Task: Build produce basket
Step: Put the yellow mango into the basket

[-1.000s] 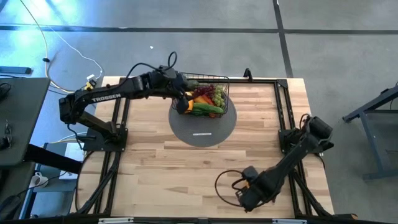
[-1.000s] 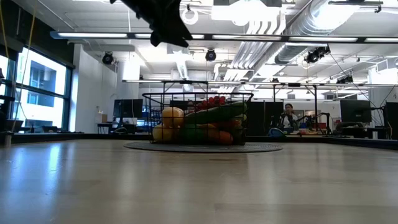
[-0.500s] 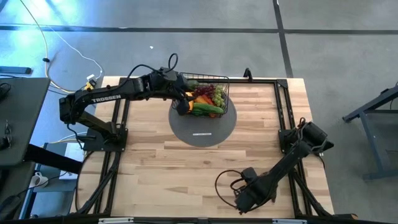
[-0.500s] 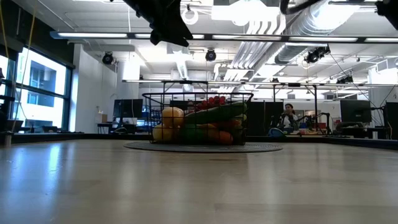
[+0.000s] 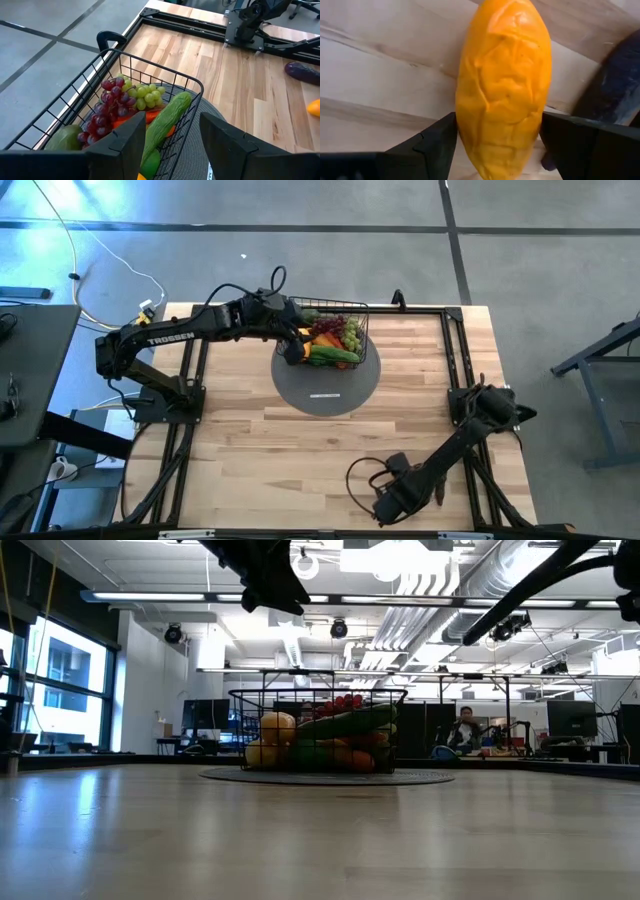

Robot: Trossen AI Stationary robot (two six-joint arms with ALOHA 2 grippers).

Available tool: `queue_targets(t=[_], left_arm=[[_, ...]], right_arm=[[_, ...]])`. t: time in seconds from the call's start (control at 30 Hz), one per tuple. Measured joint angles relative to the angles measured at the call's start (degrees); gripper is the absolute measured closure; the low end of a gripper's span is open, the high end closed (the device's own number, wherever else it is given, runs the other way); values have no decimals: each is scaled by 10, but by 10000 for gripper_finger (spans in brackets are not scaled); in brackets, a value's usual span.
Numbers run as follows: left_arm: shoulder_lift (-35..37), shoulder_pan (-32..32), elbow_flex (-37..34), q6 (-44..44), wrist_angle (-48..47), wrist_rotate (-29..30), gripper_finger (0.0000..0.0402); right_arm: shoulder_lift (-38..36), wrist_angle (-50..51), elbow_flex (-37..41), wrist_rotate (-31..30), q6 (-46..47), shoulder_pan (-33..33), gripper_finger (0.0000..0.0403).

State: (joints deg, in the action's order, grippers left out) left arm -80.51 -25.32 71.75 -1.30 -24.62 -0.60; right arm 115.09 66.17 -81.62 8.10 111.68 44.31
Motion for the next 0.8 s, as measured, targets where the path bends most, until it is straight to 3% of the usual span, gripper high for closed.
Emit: queue_targets(t=[0.23,0.5,0.8], left_arm=[[0,0,0,0,0,0,227],[20,-19,0,0,-13,4,227],[77,-53,1,0,-46,4,227]], right_arm=[[4,-12,0,0,-11,-5,166],[2,-43,-1,1,-62,-28,281],[-35,-50,0,-66,-185,-101,281]])
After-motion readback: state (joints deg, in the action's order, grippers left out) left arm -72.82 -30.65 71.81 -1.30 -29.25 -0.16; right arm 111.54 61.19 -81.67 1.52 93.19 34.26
